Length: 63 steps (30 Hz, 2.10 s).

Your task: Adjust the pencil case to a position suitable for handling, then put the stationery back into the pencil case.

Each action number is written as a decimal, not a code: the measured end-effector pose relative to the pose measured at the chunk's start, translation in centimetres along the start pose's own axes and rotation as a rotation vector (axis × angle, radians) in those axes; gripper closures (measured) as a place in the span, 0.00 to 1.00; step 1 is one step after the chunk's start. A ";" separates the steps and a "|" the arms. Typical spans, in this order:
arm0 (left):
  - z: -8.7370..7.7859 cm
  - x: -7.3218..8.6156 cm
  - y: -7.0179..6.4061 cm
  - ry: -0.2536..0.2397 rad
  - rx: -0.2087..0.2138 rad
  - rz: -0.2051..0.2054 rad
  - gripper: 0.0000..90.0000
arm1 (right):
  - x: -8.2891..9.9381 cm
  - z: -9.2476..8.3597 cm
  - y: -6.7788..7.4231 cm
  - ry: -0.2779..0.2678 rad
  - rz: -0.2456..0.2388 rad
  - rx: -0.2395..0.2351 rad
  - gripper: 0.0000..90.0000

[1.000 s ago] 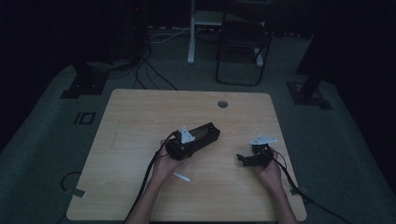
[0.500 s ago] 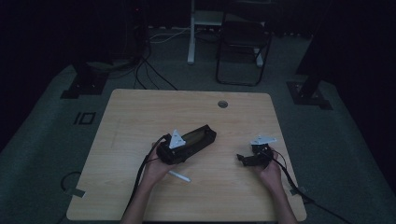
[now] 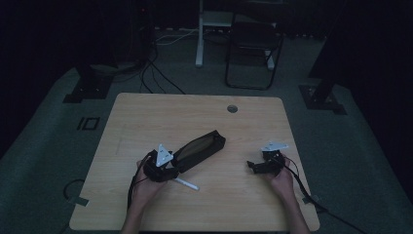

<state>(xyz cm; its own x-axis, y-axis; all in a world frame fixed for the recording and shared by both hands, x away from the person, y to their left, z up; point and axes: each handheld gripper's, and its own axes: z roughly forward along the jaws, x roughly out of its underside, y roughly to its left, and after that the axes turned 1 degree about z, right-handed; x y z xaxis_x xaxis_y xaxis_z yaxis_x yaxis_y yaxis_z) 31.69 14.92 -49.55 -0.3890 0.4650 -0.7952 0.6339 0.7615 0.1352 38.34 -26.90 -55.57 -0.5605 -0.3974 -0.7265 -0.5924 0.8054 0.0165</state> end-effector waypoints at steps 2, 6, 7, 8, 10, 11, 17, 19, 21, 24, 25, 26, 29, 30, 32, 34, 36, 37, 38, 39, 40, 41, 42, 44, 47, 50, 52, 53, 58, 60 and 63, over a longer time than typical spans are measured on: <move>0.3 0.1 0.3 0.000 -0.012 -0.015 0.43 | 0.0 0.0 0.0 0.000 0.000 0.000 0.12; 0.5 0.3 0.8 0.027 -0.070 -0.012 0.43 | 0.0 0.0 0.0 0.000 0.000 0.000 0.12; 0.5 0.5 0.9 0.035 -0.085 -0.014 0.44 | 0.0 0.0 0.0 0.000 0.000 0.000 0.12; 0.5 0.6 1.1 0.039 -0.092 -0.020 0.44 | 0.0 0.0 0.0 0.000 0.000 0.000 0.12; 0.5 0.8 1.5 0.053 -0.119 -0.035 0.45 | 0.0 0.0 0.0 0.000 0.000 0.000 0.12; 0.5 0.8 1.8 0.054 -0.130 -0.041 0.45 | 0.0 0.0 0.0 0.000 0.000 0.000 0.12; 0.2 1.0 3.1 0.068 -0.209 -0.071 0.46 | 0.0 0.0 0.0 0.000 -0.001 0.000 0.12; -0.2 1.1 3.4 0.043 -0.198 -0.092 0.45 | 0.0 0.0 0.0 0.000 0.000 0.000 0.12; -0.8 1.2 3.3 0.016 -0.181 -0.097 0.44 | 0.0 0.0 0.0 0.000 0.000 0.000 0.12; -1.4 1.2 3.0 -0.011 -0.151 -0.088 0.43 | 0.0 0.0 0.0 0.000 0.000 0.000 0.12; -1.5 1.1 2.8 -0.020 -0.140 -0.085 0.43 | 0.0 0.0 0.0 0.000 0.000 0.000 0.12; -1.7 1.1 2.7 -0.024 -0.128 -0.082 0.43 | 0.0 0.0 0.0 0.000 0.000 0.000 0.12; -2.0 1.0 2.2 -0.034 -0.101 -0.074 0.43 | 0.0 0.0 0.0 0.000 0.000 0.000 0.12; -2.0 1.0 2.0 -0.039 -0.092 -0.071 0.43 | 0.0 0.0 0.0 0.000 0.000 0.000 0.12; -2.1 1.0 1.6 -0.048 -0.070 -0.062 0.43 | 0.0 0.0 0.0 0.000 0.000 0.000 0.12; -2.1 0.9 1.1 -0.048 -0.048 -0.050 0.43 | 0.0 0.0 0.0 0.000 0.000 0.000 0.12; -2.1 0.8 0.8 -0.047 -0.032 -0.045 0.42 | 0.0 0.0 0.0 0.000 0.000 0.000 0.12; -2.1 0.8 0.8 -0.047 -0.032 -0.045 0.42 | 0.0 0.0 0.0 0.000 0.000 0.000 0.12; -2.2 0.8 0.5 -0.049 -0.005 -0.041 0.41 | 0.0 0.0 0.0 0.000 0.000 0.000 0.12; -2.2 0.8 0.3 -0.051 0.007 -0.038 0.40 | 0.0 0.0 0.0 0.000 0.000 0.000 0.12; -2.2 0.8 0.1 -0.049 0.019 -0.033 0.40 | 0.0 0.0 0.0 0.000 0.000 0.000 0.12; -2.2 0.8 0.1 -0.049 0.019 -0.033 0.39 | 0.0 0.0 0.0 0.000 0.000 0.000 0.12; -2.2 0.8 0.1 -0.049 0.019 -0.033 0.39 | 0.0 0.0 0.0 0.000 0.000 0.000 0.12; -2.3 0.8 -0.5 -0.047 0.052 -0.006 0.38 | 0.0 0.0 0.0 0.000 0.000 0.000 0.12; -2.3 0.8 -1.2 -0.052 0.091 0.029 0.38 | 0.0 0.0 0.0 0.000 0.000 0.000 0.12; -2.1 0.9 -1.6 -0.054 0.121 0.042 0.36 | 0.0 0.0 0.0 0.000 0.000 0.000 0.12; -1.9 1.0 -1.8 -0.054 0.140 0.050 0.34 | 0.0 0.0 0.0 0.000 0.000 0.000 0.12; -1.8 1.1 -1.9 -0.050 0.149 0.055 0.34 | 0.0 0.0 0.0 0.000 0.000 0.000 0.12; -1.2 1.6 -2.4 -0.019 0.174 0.081 0.32 | 0.0 0.0 0.0 0.000 0.000 0.000 0.12; -0.9 1.7 -2.7 -0.001 0.177 0.093 0.32 | 0.0 0.0 0.0 0.000 0.000 0.000 0.12; -0.5 1.8 -3.1 0.015 0.191 0.113 0.32 | 0.0 0.0 0.0 0.000 0.000 0.000 0.12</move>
<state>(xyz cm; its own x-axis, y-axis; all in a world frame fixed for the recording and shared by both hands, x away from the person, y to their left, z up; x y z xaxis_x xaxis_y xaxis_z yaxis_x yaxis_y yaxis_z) 28.73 13.64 -51.14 -0.3171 0.5503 -0.7725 0.7888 0.6052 0.1074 38.34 -26.90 -55.57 -0.5606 -0.3976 -0.7264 -0.5925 0.8054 0.0164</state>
